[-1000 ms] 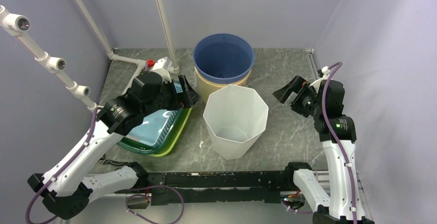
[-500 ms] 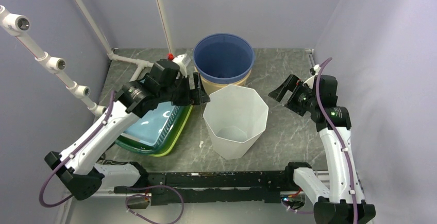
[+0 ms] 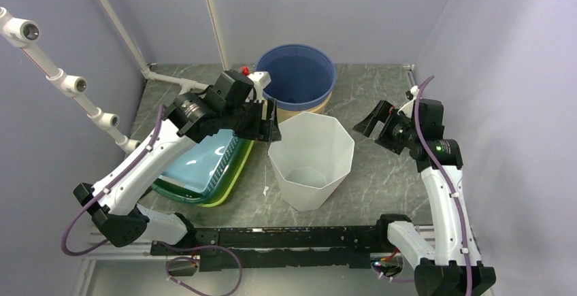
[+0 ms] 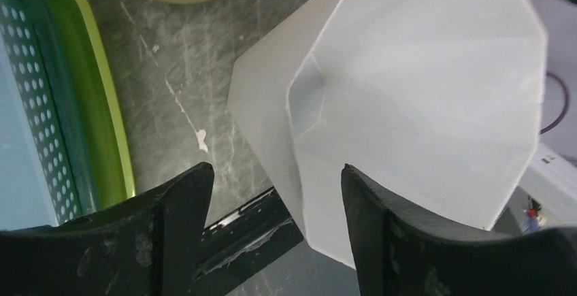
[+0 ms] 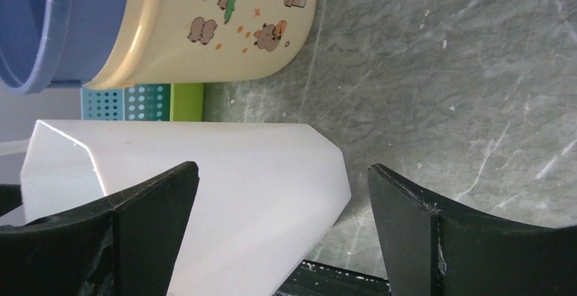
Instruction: Turn the large container upside down
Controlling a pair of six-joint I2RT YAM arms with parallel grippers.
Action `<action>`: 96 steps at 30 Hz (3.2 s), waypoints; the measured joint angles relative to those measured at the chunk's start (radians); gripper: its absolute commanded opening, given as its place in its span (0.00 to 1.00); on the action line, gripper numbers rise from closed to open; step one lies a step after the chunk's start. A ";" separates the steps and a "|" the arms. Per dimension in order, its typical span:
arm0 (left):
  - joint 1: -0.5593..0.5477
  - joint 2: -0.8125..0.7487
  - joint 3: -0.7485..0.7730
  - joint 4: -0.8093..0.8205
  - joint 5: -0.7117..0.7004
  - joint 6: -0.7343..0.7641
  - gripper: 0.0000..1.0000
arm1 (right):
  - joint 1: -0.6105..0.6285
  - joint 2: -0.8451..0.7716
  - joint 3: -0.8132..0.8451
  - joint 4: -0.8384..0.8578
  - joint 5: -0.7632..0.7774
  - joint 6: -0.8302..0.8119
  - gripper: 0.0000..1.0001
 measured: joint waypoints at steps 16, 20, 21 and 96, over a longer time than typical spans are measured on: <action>-0.080 0.108 -0.039 -0.029 -0.017 0.038 0.25 | 0.000 0.044 0.002 -0.046 0.069 -0.032 0.98; -0.078 0.072 -0.111 0.018 -0.048 0.014 0.12 | 0.000 0.043 0.002 -0.046 0.078 -0.032 0.98; -0.076 0.061 -0.129 0.028 -0.062 0.013 0.10 | 0.000 0.043 0.002 -0.046 0.078 -0.032 0.97; -0.132 -0.049 -1.084 0.951 -0.163 -0.776 0.87 | 0.558 0.170 0.033 -0.105 0.220 -0.126 0.91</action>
